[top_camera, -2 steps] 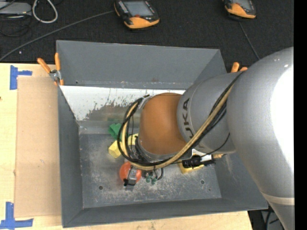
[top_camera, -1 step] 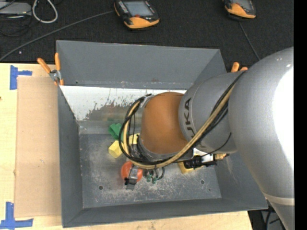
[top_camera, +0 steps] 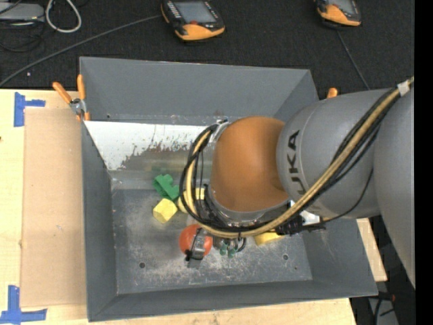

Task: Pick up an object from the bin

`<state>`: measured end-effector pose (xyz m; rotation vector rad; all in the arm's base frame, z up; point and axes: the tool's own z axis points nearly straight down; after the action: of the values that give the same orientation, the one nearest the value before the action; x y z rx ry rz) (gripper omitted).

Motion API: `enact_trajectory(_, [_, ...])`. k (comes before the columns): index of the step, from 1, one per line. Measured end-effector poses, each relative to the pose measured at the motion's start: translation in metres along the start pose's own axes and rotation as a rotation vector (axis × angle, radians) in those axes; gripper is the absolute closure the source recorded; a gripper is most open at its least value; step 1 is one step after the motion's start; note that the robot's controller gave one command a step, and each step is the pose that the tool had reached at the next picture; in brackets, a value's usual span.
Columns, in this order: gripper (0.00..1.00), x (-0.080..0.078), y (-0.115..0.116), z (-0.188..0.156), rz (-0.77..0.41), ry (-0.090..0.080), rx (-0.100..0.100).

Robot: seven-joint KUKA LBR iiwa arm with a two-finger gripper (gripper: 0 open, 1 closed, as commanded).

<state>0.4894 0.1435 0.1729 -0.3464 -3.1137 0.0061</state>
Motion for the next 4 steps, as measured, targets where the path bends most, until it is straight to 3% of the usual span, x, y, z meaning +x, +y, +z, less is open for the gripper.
enact_trajectory(1, [1.00, -0.009, -0.014, -0.077, 0.010, 0.001, 0.001])
enact_trajectory(2, [1.00, -0.003, -0.016, -0.074, 0.063, -0.008, -0.005])
enact_trajectory(3, [1.00, 0.006, -0.014, -0.048, 0.098, 0.002, 0.002])
enact_trajectory(4, [1.00, -0.003, -0.002, -0.022, 0.296, 0.002, 0.002])
